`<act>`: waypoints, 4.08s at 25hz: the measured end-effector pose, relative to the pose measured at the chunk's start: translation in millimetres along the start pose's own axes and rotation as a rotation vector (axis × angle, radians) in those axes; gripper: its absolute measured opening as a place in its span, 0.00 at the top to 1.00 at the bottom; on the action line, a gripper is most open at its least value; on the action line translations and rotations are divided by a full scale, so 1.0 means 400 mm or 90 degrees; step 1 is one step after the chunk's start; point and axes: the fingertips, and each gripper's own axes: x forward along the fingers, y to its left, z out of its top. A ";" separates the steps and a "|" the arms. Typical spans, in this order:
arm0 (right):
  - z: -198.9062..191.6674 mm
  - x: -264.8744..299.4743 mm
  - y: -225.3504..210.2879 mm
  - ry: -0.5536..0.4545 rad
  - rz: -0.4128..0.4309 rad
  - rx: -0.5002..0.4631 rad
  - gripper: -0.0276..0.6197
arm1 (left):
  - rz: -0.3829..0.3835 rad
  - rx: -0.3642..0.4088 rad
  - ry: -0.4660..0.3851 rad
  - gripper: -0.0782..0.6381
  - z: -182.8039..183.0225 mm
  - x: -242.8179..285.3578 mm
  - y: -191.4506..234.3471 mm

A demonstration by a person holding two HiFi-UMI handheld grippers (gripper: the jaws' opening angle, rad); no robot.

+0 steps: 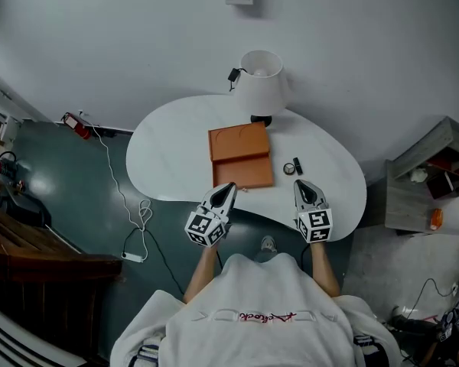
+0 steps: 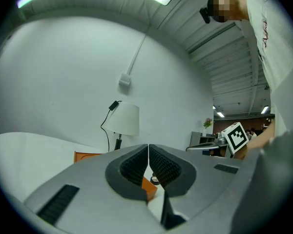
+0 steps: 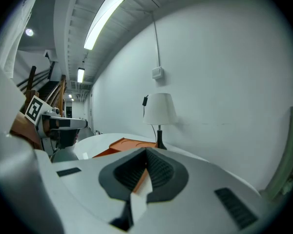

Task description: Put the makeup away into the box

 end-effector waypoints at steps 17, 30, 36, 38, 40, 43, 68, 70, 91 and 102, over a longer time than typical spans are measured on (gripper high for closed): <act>-0.009 0.149 -0.178 0.020 0.002 0.009 0.93 | 0.000 -0.002 0.020 0.87 -0.020 0.202 0.047; -0.126 0.174 -0.174 0.108 -0.055 0.037 0.93 | -0.023 -0.032 0.050 0.87 -0.062 0.192 0.143; -0.192 0.158 -0.167 0.152 -0.076 0.058 0.92 | -0.043 -0.049 0.077 0.87 -0.099 0.207 0.148; -0.222 0.148 -0.163 0.168 -0.079 0.066 0.92 | -0.052 -0.052 0.088 0.87 -0.115 0.215 0.142; -0.250 0.143 -0.163 0.182 -0.081 0.074 0.92 | -0.059 -0.053 0.096 0.87 -0.127 0.228 0.138; -0.287 0.138 -0.159 0.201 -0.082 0.084 0.92 | -0.067 -0.053 0.104 0.87 -0.139 0.245 0.135; -0.459 0.157 -0.202 0.311 -0.120 0.081 0.54 | -0.068 -0.064 0.143 0.87 -0.202 0.265 0.126; -0.462 0.161 -0.199 0.318 -0.113 0.072 0.59 | -0.067 -0.064 0.141 0.87 -0.199 0.265 0.129; -0.098 0.120 -0.187 0.090 -0.128 -0.004 0.63 | -0.055 -0.031 0.088 0.87 -0.102 0.250 0.127; -0.035 0.162 -0.146 0.069 -0.088 -0.035 0.63 | -0.016 -0.022 0.045 0.87 -0.041 0.195 0.156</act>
